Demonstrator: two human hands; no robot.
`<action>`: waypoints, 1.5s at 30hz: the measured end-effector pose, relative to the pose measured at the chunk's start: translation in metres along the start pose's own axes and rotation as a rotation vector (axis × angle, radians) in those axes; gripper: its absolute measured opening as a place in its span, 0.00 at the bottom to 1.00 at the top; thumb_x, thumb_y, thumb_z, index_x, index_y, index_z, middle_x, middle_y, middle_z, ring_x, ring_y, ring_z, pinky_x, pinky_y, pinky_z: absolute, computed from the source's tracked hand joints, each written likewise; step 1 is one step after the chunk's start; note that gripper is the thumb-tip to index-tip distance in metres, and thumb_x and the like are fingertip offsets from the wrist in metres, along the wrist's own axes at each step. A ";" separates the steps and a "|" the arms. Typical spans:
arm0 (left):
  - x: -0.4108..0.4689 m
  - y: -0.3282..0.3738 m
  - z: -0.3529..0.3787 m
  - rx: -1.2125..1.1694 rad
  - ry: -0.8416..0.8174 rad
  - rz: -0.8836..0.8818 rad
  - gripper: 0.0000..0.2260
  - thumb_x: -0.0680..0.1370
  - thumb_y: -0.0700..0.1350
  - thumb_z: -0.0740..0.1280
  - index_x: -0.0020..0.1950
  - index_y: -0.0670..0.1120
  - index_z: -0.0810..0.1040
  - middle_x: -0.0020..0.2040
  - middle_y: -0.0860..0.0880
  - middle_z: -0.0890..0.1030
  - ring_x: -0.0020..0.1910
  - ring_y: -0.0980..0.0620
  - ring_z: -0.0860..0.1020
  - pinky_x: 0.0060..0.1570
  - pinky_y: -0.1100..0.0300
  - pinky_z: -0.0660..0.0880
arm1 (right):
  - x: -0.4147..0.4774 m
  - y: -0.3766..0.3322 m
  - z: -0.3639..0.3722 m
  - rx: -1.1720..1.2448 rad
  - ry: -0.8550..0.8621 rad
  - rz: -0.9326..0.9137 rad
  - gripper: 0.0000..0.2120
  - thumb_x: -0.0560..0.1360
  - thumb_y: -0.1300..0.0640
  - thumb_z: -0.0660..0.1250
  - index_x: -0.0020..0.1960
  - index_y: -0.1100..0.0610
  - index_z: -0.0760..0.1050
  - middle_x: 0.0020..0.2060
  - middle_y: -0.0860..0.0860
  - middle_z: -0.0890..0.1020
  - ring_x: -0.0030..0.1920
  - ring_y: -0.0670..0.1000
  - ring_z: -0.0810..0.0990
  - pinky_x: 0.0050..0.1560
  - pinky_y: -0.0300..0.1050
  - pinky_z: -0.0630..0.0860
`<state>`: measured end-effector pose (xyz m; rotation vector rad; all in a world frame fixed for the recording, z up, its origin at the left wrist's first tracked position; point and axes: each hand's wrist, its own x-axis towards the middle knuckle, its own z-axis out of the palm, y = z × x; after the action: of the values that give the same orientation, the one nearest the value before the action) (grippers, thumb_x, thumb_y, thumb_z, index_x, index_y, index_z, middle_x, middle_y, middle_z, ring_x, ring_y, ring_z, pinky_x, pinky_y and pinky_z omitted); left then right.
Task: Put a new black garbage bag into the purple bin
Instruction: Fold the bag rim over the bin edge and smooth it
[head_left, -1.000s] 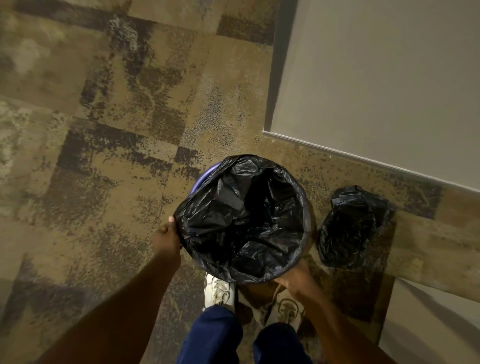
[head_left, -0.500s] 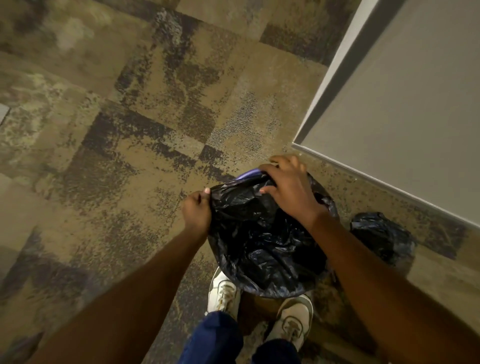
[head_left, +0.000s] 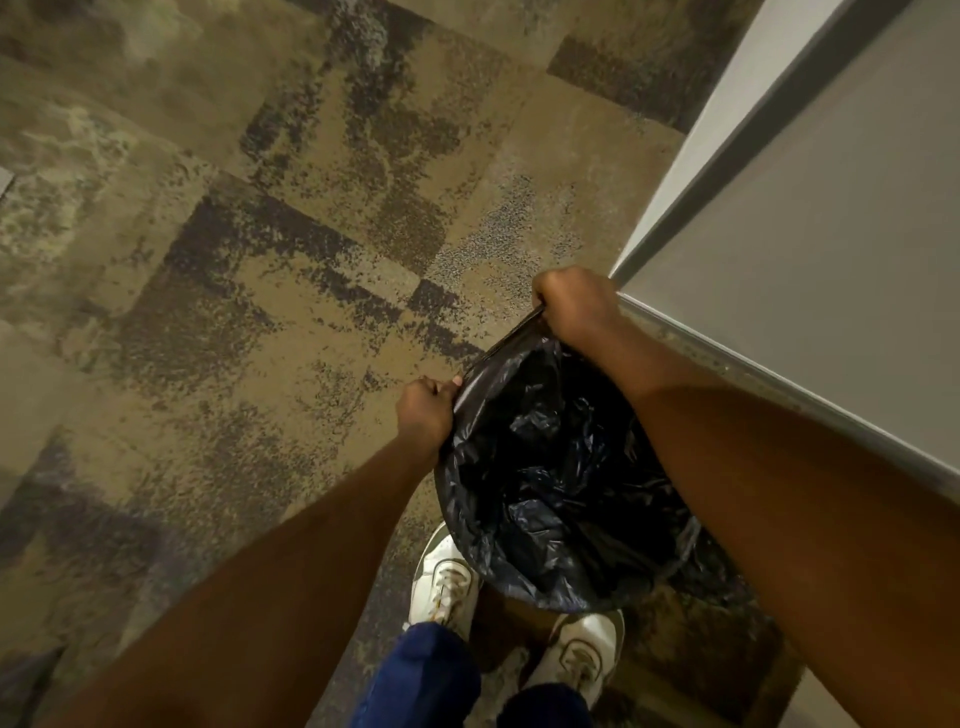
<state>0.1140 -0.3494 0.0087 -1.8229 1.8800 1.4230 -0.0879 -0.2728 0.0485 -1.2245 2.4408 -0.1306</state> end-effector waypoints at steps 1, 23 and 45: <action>0.001 -0.003 0.001 -0.022 -0.018 -0.039 0.21 0.78 0.49 0.66 0.29 0.46 0.61 0.26 0.48 0.65 0.27 0.50 0.65 0.29 0.59 0.62 | 0.000 -0.002 0.004 -0.024 -0.023 0.000 0.09 0.71 0.69 0.64 0.45 0.57 0.77 0.41 0.57 0.81 0.44 0.58 0.80 0.46 0.52 0.79; -0.052 0.014 0.005 0.723 0.208 0.681 0.29 0.76 0.59 0.57 0.72 0.45 0.61 0.71 0.40 0.68 0.67 0.40 0.66 0.65 0.45 0.67 | -0.134 -0.021 0.049 0.460 0.648 0.443 0.25 0.60 0.75 0.59 0.55 0.64 0.78 0.54 0.62 0.79 0.60 0.62 0.71 0.61 0.53 0.65; -0.008 0.064 0.026 0.912 0.042 0.770 0.29 0.78 0.63 0.46 0.52 0.40 0.73 0.52 0.36 0.80 0.51 0.37 0.76 0.48 0.48 0.70 | -0.105 -0.014 0.051 0.335 0.706 0.421 0.13 0.72 0.54 0.64 0.53 0.60 0.75 0.50 0.60 0.76 0.56 0.59 0.72 0.58 0.52 0.66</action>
<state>0.0494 -0.3382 0.0324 -0.7247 2.7306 0.4059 -0.0019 -0.1942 0.0386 -0.5439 3.0228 -0.9402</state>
